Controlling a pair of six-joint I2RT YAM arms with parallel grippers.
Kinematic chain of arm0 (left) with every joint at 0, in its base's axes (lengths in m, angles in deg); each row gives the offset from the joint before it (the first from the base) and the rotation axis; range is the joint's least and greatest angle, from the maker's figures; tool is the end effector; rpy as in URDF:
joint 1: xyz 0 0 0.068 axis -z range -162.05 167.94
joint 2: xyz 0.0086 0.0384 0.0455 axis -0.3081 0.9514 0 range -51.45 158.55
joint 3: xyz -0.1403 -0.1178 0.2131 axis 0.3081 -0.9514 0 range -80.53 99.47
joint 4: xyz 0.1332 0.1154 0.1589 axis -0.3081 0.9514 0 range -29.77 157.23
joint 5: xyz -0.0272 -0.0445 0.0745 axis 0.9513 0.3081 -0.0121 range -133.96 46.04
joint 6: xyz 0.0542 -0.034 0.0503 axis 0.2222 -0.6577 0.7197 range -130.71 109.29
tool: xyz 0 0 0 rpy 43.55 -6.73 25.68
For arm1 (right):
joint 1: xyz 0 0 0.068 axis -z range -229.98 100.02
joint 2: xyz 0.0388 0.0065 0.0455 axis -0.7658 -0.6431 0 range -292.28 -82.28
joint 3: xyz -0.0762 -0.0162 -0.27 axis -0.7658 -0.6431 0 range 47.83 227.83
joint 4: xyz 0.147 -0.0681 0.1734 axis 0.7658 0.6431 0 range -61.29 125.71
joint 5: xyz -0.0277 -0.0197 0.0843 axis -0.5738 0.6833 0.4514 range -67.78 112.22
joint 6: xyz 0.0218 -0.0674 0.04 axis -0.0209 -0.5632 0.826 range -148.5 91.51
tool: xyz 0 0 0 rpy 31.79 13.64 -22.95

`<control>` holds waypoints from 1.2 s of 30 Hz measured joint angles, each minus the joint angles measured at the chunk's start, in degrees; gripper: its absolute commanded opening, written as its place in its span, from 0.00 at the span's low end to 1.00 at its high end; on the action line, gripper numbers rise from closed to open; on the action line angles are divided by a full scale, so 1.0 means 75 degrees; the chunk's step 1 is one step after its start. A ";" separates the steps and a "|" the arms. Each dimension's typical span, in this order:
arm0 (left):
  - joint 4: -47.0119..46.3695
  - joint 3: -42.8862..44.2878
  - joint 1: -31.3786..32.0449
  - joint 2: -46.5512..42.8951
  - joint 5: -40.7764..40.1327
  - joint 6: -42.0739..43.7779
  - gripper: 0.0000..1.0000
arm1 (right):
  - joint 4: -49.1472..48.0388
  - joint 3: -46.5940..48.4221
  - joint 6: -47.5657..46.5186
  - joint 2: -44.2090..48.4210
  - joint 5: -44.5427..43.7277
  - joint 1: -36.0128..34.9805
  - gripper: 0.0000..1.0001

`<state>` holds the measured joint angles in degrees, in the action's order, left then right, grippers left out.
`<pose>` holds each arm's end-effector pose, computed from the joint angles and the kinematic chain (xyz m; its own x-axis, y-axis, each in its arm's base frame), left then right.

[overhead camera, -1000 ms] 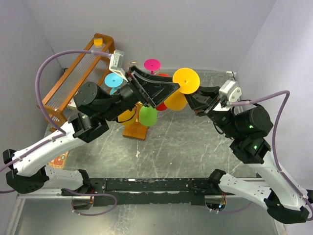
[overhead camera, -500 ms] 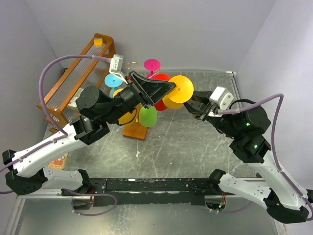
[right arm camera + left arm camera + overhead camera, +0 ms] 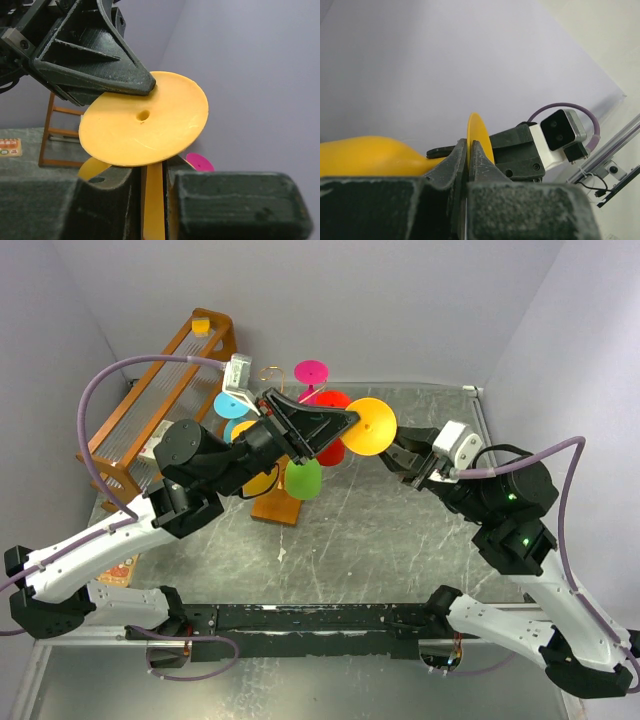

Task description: Place the wine glass upside down on the wine glass rack

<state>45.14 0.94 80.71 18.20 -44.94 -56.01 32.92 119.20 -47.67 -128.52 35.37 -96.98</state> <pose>0.1182 -0.2275 0.5380 -0.4812 -0.6180 -0.6217 0.7676 0.0454 -0.6393 0.0821 0.1116 0.5086 0.5116 0.0795 -0.8555 -0.7295 0.5663 -0.3836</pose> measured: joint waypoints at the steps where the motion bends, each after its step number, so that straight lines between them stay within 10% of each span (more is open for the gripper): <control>1: 0.0003 0.0000 0.0009 -0.0006 0.0000 0.0029 0.07 | -0.0003 0.0000 0.0050 0.0015 -0.0009 0.0000 0.27; 5: -0.0114 0.0000 0.0012 -0.0067 -0.0026 0.0347 0.07 | 0.0038 0.0000 0.0405 0.0096 -0.0152 0.0003 0.67; 9: -0.0143 0.0064 0.0012 -0.0201 -0.0096 0.0796 0.07 | 0.0035 0.0000 0.0688 0.0166 -0.0239 -0.0012 0.78; 26: 0.0982 0.2299 -0.0131 0.0076 -0.0460 0.3480 0.07 | 0.0044 -0.0504 0.1941 0.1195 -0.0659 -0.0012 0.82; 36: 0.1533 0.2702 -0.2463 0.1119 0.0711 0.2908 0.07 | -0.0119 -0.1279 0.2722 0.1708 -0.0449 -0.0012 0.82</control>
<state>56.63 21.20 62.24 26.59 -39.60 -34.19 32.02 109.61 -27.26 -115.71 32.00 -97.07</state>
